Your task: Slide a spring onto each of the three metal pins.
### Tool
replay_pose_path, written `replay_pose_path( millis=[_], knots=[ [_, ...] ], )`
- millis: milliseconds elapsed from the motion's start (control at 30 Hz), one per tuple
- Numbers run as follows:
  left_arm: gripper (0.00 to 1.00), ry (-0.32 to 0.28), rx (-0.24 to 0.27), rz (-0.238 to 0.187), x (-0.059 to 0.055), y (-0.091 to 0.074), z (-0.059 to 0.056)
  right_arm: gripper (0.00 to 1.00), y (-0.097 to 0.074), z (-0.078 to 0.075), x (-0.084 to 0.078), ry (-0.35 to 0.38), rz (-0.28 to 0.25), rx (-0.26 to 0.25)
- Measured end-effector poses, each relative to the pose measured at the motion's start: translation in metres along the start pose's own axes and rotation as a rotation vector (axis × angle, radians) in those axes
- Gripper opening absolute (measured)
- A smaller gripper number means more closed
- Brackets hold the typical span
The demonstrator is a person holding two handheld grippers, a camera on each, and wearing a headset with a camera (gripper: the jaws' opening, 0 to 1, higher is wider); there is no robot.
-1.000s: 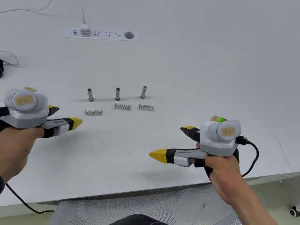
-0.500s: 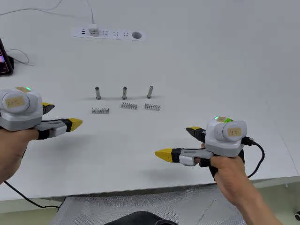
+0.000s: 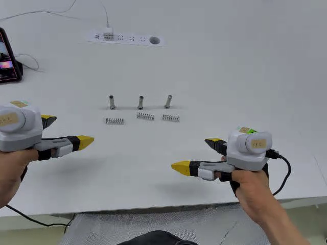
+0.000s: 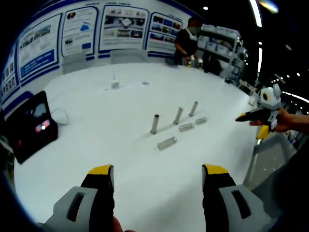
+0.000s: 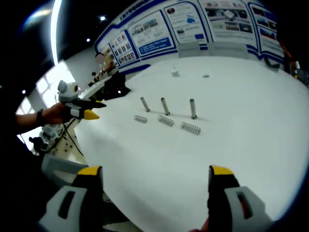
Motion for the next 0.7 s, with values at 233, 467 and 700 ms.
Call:
replay_pose_path(
  millis=[233,467,700],
  knots=[
    [0.81,-0.027,-0.019,-0.005,-0.008,0.000,-0.007,0.92,0.000,0.001,0.002,0.008,-0.003,-0.001],
    [0.82,-0.025,-0.030,0.009,-0.013,0.004,-0.011,0.92,0.000,0.000,0.003,0.014,-0.005,-0.003],
    [0.83,-0.014,-0.039,0.017,-0.011,0.006,-0.012,0.92,0.002,0.002,0.004,0.017,-0.008,-0.001]
  ],
)
Point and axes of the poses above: the centre of the closed fingertips' face, and the gripper's own axes: y roughly forward along the fingers, z roughly to its left, x roughly out of its top, the point moved 4 cm from there along -y, roughly backward along the fingers, and after that the axes turned 14 degrees about -x, right-handed, at the moved point
